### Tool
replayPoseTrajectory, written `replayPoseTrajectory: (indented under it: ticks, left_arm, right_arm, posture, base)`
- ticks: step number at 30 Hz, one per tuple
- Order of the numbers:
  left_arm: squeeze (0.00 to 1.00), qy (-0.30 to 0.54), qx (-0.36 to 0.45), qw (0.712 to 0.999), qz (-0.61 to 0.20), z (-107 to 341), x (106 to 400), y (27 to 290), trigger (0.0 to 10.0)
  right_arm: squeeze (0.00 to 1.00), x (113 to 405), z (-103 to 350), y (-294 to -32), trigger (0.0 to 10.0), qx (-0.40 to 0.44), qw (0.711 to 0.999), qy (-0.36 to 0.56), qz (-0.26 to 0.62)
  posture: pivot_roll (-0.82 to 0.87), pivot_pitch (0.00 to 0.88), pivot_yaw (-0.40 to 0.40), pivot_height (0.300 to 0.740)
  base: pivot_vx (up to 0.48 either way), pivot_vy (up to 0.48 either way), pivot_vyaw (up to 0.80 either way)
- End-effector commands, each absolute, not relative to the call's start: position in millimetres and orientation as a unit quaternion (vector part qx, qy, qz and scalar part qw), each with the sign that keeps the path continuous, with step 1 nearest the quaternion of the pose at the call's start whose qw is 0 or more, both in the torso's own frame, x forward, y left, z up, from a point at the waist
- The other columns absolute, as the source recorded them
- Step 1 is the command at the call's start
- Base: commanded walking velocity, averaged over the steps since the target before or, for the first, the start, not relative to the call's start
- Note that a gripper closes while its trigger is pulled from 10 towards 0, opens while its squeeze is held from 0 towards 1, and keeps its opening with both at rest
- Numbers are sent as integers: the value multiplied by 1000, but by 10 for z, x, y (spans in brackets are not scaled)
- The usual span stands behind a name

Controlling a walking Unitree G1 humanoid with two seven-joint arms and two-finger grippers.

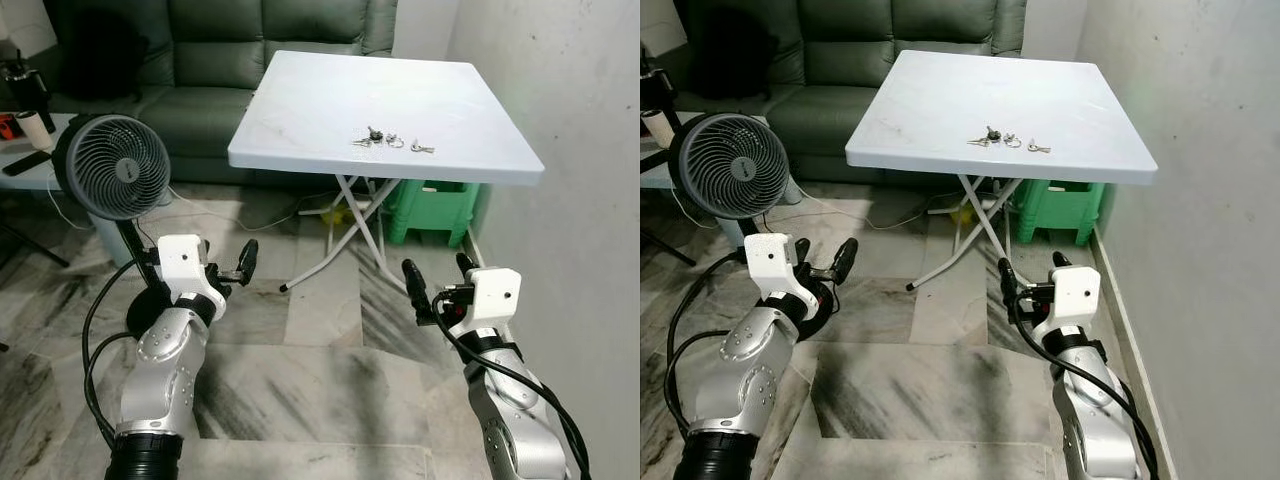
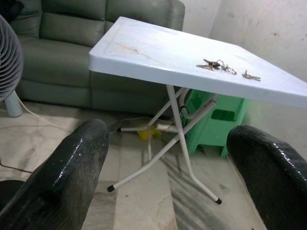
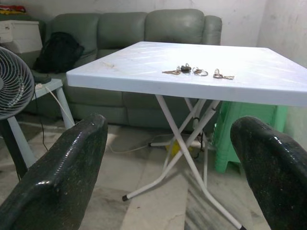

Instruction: Hang keys on a hook

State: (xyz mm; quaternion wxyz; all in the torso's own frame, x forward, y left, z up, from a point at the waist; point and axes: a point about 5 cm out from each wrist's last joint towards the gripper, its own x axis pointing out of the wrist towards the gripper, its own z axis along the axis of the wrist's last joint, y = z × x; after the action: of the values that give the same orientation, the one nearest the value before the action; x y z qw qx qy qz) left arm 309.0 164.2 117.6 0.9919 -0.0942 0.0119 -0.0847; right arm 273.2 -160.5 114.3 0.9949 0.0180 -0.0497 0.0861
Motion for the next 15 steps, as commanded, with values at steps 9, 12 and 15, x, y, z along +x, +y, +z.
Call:
replayPoseTrajectory:
  ticks: [9,12,15]
  left_arm:
    - [0,-6,-82,992,-95,1243,3069,1628,10000]
    - [0,-6,-78,992,-97,1238,3071,1617,10000]
    - [0,-6,-76,992,-98,1240,3073,1612,10000]
  right_arm:
    - [0,2748,1179,-1591,10000,16,994,-55,93]
    - [0,2750,1172,-1591,10000,16,994,-55,93]
    - [0,2750,1172,-1590,10000,16,994,-55,93]
  posture:
    - [-57,0,-1,740]
    - [-57,0,-1,740]
    - [-57,0,-1,740]
  base:
    - [445,0,0]
    - [472,0,0]
    - [472,0,0]
